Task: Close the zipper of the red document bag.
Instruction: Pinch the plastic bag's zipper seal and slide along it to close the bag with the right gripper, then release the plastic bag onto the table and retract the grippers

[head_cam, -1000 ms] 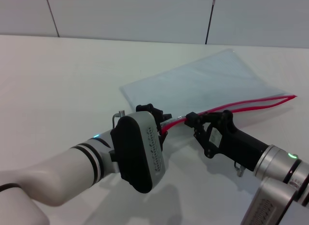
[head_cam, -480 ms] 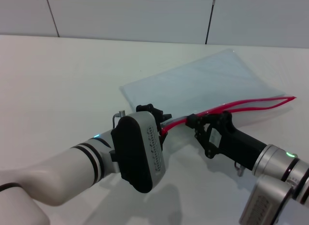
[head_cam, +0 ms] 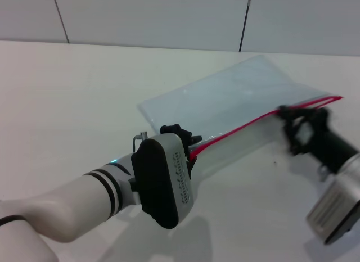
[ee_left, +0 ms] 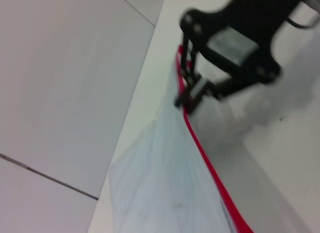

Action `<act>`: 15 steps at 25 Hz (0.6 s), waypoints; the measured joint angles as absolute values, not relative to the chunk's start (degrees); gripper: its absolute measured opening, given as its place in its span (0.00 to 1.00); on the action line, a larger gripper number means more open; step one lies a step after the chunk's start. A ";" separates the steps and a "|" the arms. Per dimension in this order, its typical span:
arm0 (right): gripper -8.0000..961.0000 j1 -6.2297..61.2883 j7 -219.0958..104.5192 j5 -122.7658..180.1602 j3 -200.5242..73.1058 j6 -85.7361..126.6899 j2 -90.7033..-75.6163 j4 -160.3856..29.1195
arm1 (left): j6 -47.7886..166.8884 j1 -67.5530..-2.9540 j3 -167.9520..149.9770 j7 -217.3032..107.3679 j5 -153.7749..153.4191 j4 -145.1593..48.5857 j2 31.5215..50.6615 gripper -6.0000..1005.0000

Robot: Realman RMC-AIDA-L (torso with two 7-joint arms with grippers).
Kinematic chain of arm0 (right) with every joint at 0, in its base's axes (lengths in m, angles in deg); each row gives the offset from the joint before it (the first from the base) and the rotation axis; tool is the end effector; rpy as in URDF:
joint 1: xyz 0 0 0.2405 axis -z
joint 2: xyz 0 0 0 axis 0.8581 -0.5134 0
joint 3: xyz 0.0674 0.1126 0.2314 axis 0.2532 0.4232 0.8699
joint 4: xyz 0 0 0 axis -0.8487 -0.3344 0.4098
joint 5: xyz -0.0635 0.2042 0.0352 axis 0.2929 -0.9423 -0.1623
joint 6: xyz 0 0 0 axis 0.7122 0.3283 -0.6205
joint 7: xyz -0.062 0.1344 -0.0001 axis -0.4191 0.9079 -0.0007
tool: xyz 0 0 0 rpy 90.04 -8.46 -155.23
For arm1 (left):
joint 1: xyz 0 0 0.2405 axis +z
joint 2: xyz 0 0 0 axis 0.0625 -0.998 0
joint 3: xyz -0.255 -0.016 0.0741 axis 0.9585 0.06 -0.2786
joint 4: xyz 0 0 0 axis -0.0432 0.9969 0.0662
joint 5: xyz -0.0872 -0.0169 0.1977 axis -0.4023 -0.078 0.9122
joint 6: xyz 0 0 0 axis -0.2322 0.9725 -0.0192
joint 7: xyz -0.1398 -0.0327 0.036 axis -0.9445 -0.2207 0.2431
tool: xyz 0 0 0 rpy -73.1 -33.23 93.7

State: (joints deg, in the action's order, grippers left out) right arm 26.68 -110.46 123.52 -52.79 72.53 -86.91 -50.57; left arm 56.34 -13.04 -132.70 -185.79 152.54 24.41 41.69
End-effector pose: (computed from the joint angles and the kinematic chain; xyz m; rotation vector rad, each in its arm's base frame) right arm 0.3057 0.3452 -0.0833 -1.9658 -0.6671 -0.0377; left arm -0.1967 0.3055 -0.1199 -2.2969 0.4415 0.0940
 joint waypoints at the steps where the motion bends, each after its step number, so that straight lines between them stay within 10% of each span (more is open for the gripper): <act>1: 0.06 26.88 -110.81 121.48 -52.71 72.46 -86.89 -51.35 | 56.34 -13.03 -132.78 -185.78 152.54 24.39 41.67 0.06; 15: 0.07 25.90 -113.79 91.83 -52.38 69.89 -87.11 -57.42 | 52.06 -12.78 -133.42 -185.58 152.54 22.52 42.06 0.05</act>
State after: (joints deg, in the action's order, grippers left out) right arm 25.90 -113.79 91.83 -52.38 69.89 -87.11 -57.42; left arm 52.06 -12.78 -133.42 -185.58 152.54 22.52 42.06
